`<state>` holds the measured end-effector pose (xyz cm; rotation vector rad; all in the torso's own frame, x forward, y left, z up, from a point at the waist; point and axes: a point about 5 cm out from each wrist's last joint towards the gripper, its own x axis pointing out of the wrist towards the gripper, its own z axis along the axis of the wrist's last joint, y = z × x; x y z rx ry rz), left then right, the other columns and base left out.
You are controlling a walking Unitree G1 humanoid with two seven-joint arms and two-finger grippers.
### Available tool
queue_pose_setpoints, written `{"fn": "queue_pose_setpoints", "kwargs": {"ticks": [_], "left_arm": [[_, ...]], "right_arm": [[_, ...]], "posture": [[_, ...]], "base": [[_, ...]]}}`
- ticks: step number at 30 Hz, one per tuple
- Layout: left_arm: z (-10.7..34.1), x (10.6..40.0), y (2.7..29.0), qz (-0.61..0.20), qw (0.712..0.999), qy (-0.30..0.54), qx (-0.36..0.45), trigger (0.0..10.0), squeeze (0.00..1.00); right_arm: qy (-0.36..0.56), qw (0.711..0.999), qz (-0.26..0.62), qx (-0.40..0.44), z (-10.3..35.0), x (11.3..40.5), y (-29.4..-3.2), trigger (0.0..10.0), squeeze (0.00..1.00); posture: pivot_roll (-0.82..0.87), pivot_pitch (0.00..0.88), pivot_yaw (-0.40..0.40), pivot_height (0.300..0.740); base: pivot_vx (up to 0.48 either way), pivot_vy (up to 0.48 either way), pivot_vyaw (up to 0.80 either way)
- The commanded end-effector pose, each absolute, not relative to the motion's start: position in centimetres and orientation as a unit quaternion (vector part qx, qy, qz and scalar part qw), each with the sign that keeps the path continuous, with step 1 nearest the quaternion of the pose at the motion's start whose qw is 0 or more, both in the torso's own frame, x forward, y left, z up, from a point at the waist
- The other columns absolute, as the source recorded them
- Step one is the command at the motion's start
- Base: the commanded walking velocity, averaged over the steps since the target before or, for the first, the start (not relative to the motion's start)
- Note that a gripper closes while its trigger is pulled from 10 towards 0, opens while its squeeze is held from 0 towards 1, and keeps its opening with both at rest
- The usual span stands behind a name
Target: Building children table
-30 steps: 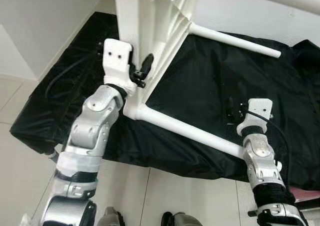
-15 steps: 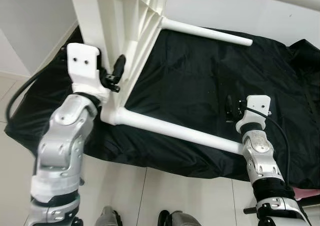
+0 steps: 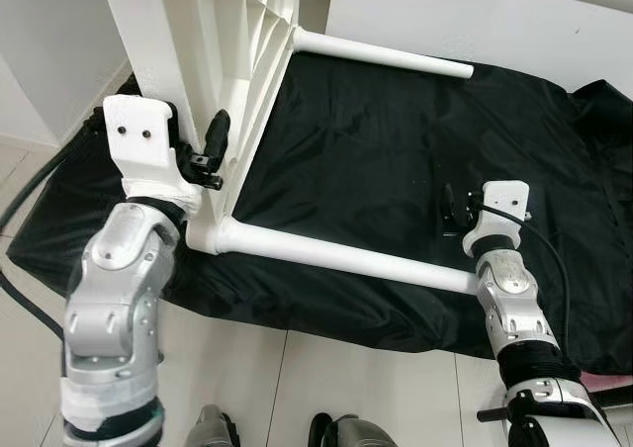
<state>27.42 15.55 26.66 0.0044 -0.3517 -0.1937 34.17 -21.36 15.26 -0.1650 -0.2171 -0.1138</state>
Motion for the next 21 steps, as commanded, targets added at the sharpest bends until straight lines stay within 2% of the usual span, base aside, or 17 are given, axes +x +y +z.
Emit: {"fn": "queue_pose_setpoints", "kwargs": {"ticks": [1, 7, 8, 9, 13, 14, 21], "left_arm": [[26.2, 27.4, 15.8, -0.016, 0.987, -0.159, -0.016, 10.0, 0.0], [26.2, 27.5, 15.2, -0.035, 0.986, -0.16, -0.018, 10.0, 0.0], [26.1, 27.4, 14.9, -0.049, 0.985, -0.16, -0.028, 10.0, 0.94], [26.0, 27.4, 14.7, -0.059, 0.984, -0.162, -0.035, 10.0, 1.0], [25.9, 27.3, 14.4, -0.071, 0.983, -0.164, -0.042, 10.0, 1.0], [25.8, 27.3, 14.2, -0.082, 0.982, -0.163, -0.038, 10.0, 0.0], [25.4, 25.7, 14.0, -0.168, 0.969, -0.179, -0.019, 10.0, 0.0]], "right_arm": [[-0.102, 0.989, -0.065, -0.087, 14.9, 33.9, -22.2, 10.0, 0.0], [-0.101, 0.988, -0.071, -0.087, 14.8, 33.8, -22.5, 10.0, 0.0], [-0.1, 0.988, -0.075, -0.088, 14.7, 33.7, -22.7, 10.0, 0.0], [-0.099, 0.988, -0.077, -0.088, 14.6, 33.6, -22.8, 10.0, 0.0], [-0.099, 0.988, -0.078, -0.088, 14.5, 33.6, -22.9, 10.0, 0.0], [-0.098, 0.988, -0.08, -0.088, 14.5, 33.5, -22.9, 10.0, 0.0], [-0.097, 0.988, -0.081, -0.085, 14.2, 33.3, -22.8, 10.0, 0.0]], "posture": [[0.12, 0.164, -0.153, 0.74], [0.11, 0.164, -0.149, 0.74], [0.1, 0.163, -0.14, 0.74], [0.1, 0.163, -0.14, 0.74], [0.1, 0.164, -0.136, 0.74], [0.1, 0.164, -0.133, 0.74], [0.11, 0.174, -0.128, 0.74]], "base": [[0.0, 0.0, 0.0], [0.0, 0.0, 0.0], [0.0, 0.0, 0.0], [0.0, 0.0, 0.0], [0.0, 0.0, 0.0], [0.0, 0.0, 0.0], [0.0, 0.0, 0.0]]}}
